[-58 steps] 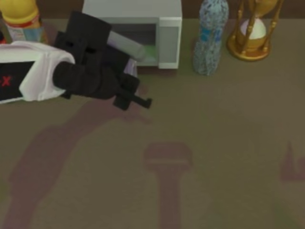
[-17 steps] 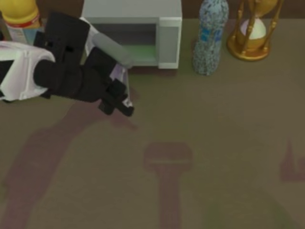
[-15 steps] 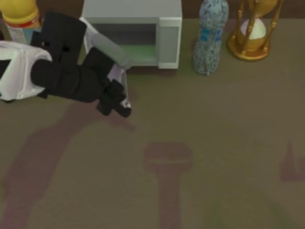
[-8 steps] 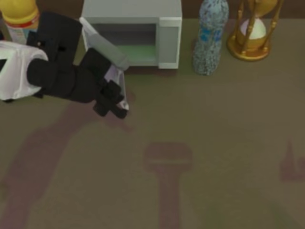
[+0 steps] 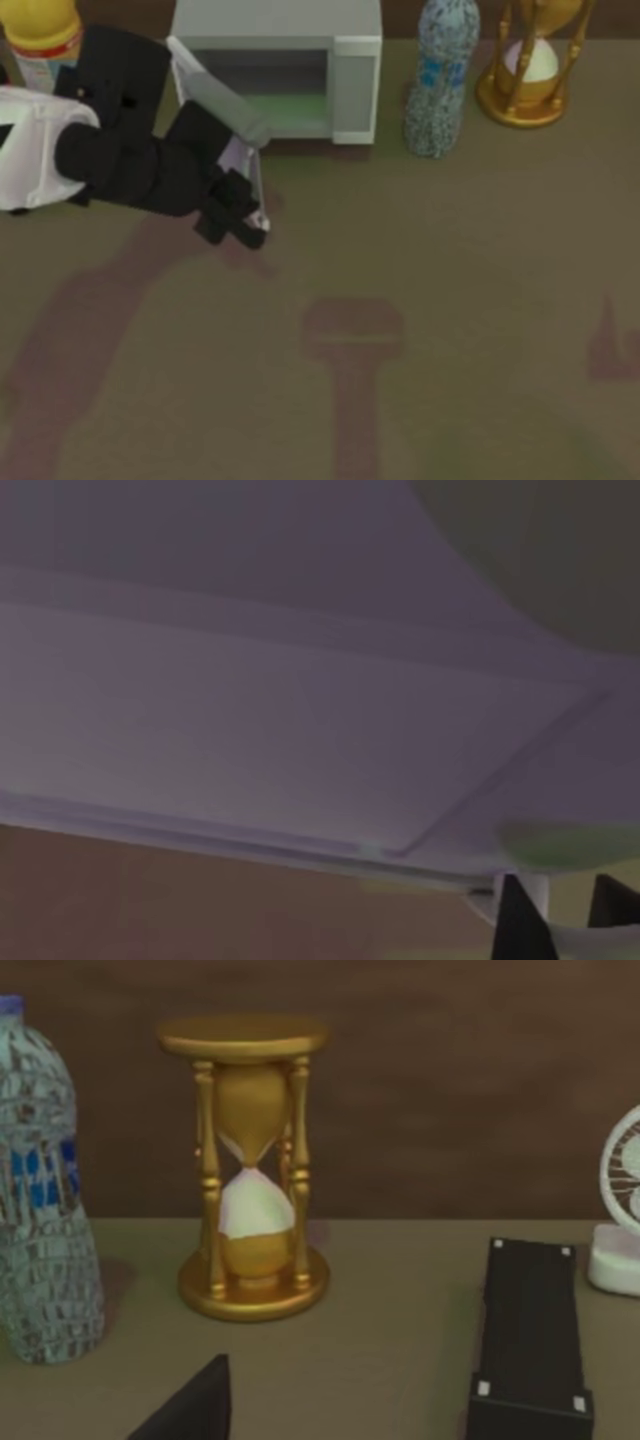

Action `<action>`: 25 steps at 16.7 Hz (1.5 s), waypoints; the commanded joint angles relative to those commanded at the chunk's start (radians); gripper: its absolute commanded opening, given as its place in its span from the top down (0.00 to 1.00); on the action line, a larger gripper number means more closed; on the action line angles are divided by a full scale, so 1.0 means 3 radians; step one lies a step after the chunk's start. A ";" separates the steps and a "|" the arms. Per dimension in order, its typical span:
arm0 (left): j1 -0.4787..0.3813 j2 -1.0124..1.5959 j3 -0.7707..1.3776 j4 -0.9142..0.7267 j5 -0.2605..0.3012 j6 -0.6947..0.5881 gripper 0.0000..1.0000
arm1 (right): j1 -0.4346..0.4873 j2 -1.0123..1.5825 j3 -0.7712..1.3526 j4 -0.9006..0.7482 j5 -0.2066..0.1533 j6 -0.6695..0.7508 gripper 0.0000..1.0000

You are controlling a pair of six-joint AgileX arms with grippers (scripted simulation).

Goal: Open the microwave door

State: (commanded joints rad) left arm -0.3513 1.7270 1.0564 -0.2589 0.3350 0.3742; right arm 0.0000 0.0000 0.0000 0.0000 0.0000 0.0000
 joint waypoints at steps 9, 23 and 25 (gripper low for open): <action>0.0000 0.0000 0.0000 0.0000 0.0000 0.0000 1.00 | 0.0000 0.0000 0.0000 0.0000 0.0000 0.0000 0.00; 0.0195 -0.0021 0.0003 -0.0200 0.0304 0.0459 1.00 | 0.0000 0.0000 0.0000 0.0000 0.0000 0.0000 0.00; 0.0211 -0.0023 0.0005 -0.0214 0.0324 0.0493 1.00 | 0.0000 0.0000 0.0000 0.0000 0.0000 0.0000 0.00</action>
